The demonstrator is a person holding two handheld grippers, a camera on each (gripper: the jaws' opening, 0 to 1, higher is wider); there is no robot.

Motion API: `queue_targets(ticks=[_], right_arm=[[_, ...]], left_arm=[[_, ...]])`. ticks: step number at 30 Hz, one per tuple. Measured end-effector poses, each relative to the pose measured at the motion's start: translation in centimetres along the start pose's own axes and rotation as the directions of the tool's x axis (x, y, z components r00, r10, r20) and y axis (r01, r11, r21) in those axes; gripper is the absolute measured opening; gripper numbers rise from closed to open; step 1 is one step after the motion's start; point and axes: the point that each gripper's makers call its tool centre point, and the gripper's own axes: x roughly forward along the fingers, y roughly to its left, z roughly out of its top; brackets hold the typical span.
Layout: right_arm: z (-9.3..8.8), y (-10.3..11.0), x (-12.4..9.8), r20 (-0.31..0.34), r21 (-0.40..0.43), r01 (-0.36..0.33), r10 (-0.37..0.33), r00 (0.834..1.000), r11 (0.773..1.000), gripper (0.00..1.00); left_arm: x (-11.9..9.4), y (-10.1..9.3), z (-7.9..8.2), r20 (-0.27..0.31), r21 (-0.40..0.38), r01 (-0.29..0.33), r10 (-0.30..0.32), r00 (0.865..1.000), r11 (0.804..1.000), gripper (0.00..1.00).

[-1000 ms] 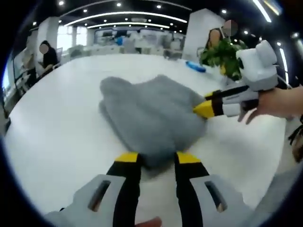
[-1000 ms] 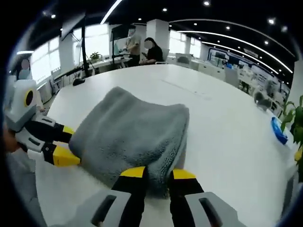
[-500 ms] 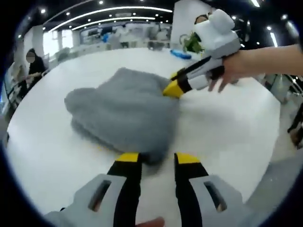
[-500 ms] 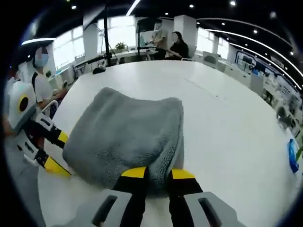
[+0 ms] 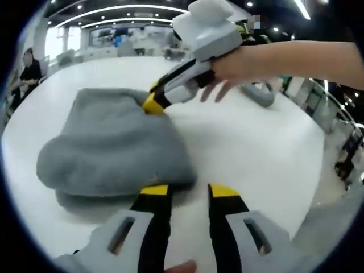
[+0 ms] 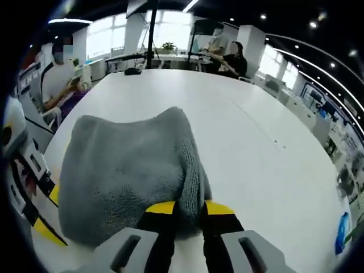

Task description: Open the folded towel by lifting each exposed corner and separating the folded layers until the towel lies flat within the target outline without major curled edges

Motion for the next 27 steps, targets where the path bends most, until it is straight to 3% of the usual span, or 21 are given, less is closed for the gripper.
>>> queue_targets(ticks=[5,10,13,18,19,20,27], right_arm=[[0.6,-0.6,0.3,-0.002,-0.025,0.013,-0.013,1.000,1.000,0.16],[1.1,-2.1,-0.9,0.066,0.121,0.080,-0.088,0.994,0.989,0.27],[2.2,-2.2,-2.2,0.115,0.192,0.077,-0.100,0.988,0.978,0.33],[3.9,-1.0,-3.7,0.147,0.165,0.083,-0.108,0.983,0.983,0.34],[4.7,-0.2,-4.1,0.165,0.144,0.082,-0.106,0.981,0.986,0.34],[7.5,2.7,-5.1,0.229,0.139,0.052,-0.083,0.970,0.989,0.35],[12.2,10.3,-5.4,0.321,0.130,0.001,-0.043,0.946,0.992,0.39]], left_arm=[[0.3,-0.5,0.5,0.014,0.001,0.025,-0.025,1.000,1.000,0.23],[-0.7,-1.7,0.9,0.034,-0.007,0.097,-0.097,0.995,0.995,0.23],[-1.9,-2.5,1.6,0.064,0.034,0.133,-0.135,0.989,0.991,0.24],[-3.6,-2.5,1.4,0.059,0.062,0.134,-0.138,0.989,0.989,0.25],[-4.0,-2.3,1.2,0.058,0.081,0.126,-0.131,0.990,0.989,0.25],[-4.9,-1.0,0.6,0.039,0.115,0.109,-0.114,0.993,0.987,0.25],[-7.8,2.1,-0.4,0.017,0.168,0.059,-0.063,0.998,0.984,0.26]])
